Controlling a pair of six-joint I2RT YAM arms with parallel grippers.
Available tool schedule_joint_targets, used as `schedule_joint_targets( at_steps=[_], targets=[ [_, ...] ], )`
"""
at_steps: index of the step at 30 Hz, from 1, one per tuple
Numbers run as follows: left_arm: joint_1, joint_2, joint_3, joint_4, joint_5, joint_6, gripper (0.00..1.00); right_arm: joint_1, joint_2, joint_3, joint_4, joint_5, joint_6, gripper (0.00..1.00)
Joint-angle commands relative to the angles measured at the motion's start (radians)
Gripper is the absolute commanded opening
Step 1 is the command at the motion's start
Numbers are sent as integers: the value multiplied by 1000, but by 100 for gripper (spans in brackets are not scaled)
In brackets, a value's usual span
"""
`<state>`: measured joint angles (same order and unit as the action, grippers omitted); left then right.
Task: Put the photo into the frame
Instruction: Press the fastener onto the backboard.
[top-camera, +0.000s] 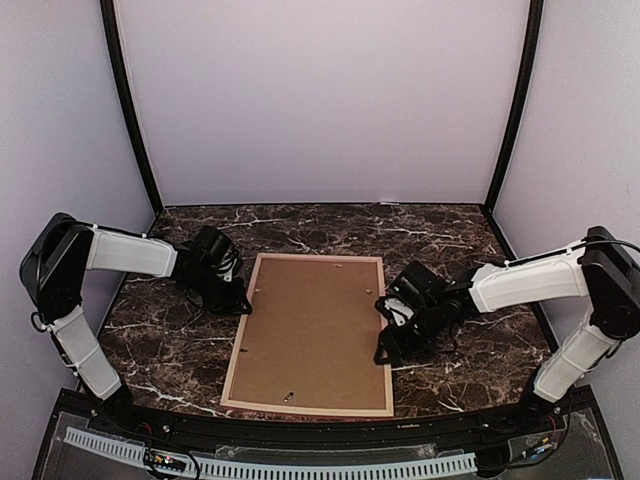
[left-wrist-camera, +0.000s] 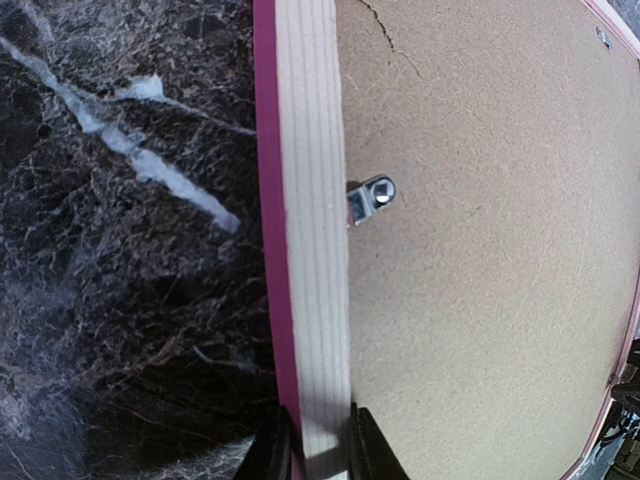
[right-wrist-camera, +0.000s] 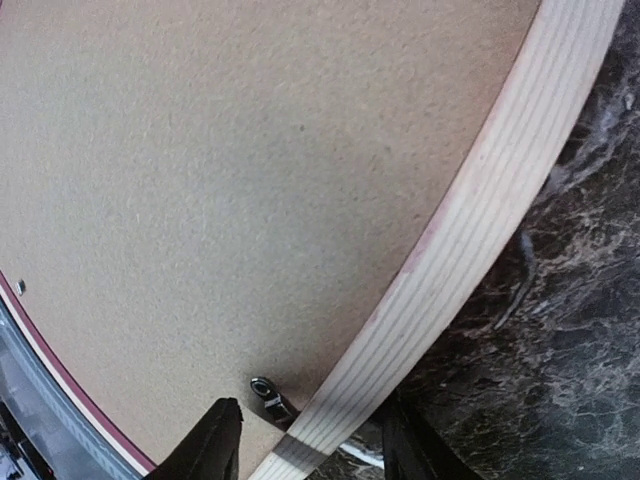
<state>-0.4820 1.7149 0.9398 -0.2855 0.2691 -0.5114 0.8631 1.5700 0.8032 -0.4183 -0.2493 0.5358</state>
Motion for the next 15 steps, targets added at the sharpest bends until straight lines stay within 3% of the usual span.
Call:
schedule_joint_targets(
  at_steps=[1,8,15],
  targets=[
    [-9,-23,-33,-51,5,-5,7,-40,-17,-13,35,-4,20,52],
    [-10,-43,-49,-36,10,-22,7,-160,28,53,57,70,50,53],
    [-10,-45,-45,-33,13,-21,7,-235,137,226,51,103,7,55]
  ],
)
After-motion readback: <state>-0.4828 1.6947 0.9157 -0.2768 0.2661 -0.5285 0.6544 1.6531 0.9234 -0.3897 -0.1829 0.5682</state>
